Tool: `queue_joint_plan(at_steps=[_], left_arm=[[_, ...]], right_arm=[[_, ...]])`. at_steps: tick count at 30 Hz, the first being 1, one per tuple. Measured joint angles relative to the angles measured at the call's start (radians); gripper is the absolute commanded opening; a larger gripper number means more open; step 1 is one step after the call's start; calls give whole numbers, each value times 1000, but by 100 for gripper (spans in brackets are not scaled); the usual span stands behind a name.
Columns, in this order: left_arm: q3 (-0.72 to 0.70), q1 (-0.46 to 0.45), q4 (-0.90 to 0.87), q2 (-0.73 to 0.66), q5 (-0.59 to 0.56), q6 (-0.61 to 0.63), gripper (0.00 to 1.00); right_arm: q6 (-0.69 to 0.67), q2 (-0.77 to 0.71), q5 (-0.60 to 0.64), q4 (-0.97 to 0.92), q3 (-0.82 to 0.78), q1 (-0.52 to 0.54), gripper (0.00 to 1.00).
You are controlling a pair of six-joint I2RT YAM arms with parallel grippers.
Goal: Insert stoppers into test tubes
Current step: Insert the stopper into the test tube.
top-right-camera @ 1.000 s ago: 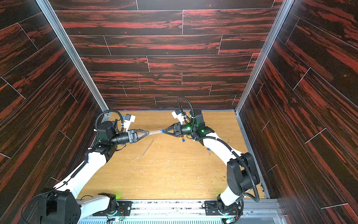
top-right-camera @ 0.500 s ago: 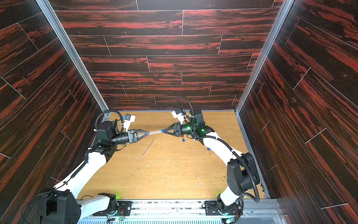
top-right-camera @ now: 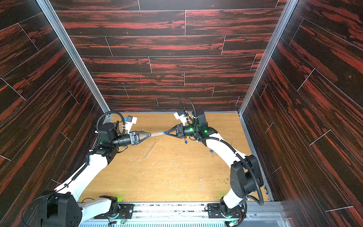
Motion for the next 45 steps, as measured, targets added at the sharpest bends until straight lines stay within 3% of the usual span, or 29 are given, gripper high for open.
queue_joint_plan(at_steps=[25,45], left_arm=[[0,4,0,0,-2,4,9],[0,8,-3,0,-14,11,9]], right_arm=[[-39,21,2,-55,51,6,20],[-146,69,10,-198,160,11,20]])
